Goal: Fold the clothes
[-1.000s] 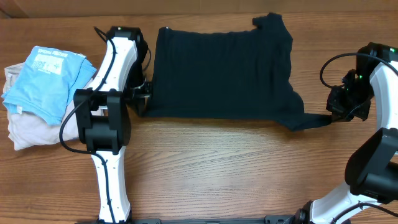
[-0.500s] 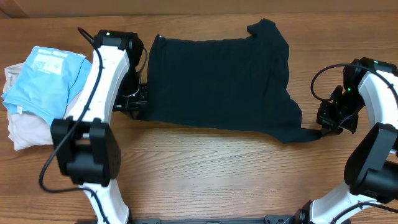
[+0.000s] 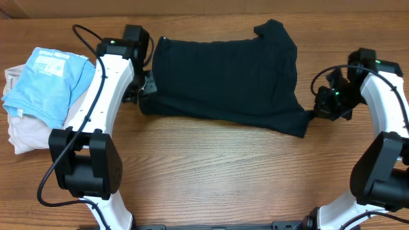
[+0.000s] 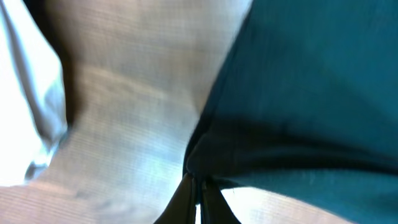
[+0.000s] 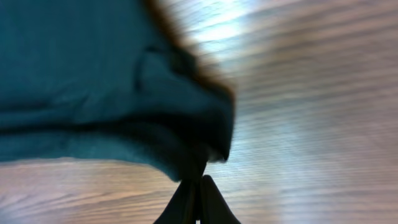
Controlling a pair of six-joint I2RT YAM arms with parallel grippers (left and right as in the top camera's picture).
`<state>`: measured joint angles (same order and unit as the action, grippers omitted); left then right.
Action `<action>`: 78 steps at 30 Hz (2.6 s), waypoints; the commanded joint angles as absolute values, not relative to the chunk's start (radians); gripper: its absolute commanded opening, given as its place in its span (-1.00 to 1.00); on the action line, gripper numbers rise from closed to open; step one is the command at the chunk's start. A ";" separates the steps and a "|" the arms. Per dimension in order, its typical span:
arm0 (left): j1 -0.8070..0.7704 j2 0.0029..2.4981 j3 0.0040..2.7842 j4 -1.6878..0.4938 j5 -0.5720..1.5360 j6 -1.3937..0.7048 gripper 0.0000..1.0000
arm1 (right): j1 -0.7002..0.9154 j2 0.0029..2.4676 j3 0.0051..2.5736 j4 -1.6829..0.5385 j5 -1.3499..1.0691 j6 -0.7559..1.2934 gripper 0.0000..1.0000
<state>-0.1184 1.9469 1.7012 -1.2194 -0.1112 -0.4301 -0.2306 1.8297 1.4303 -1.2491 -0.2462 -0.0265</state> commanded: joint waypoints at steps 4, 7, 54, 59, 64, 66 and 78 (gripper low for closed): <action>-0.092 1.935 1.699 -1.108 -0.145 -0.502 -0.92 | -0.198 1.795 1.459 -1.206 -0.333 -0.060 -0.92; -0.092 1.935 1.699 -1.063 -0.126 -0.502 -0.92 | -0.191 1.795 1.477 -1.198 -0.401 -0.105 -0.92; -0.094 1.935 1.699 -1.499 -0.235 -0.466 -0.92 | -0.197 1.797 1.228 -0.902 -0.315 -0.071 -0.37; -0.094 1.935 1.699 -1.487 -0.208 -0.465 -0.92 | -0.187 1.797 1.157 -0.670 -0.409 -0.048 -0.18; -0.096 1.935 1.699 -1.480 -0.209 -0.465 -0.92 | -0.162 1.811 1.157 -0.613 -0.409 -0.048 -0.14; -0.099 1.935 1.699 -1.480 -0.209 -0.464 -0.92 | -0.152 1.827 1.158 -0.587 -0.410 -0.039 -0.14; -0.099 1.935 1.699 -1.479 -0.210 -0.464 -0.92 | -0.127 1.977 1.158 -0.456 -0.410 0.020 -0.31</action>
<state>-0.0917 1.9469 1.7004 -1.4776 -0.2100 -0.4717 -0.1349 1.9385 1.1637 -0.4782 -0.3962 -0.0044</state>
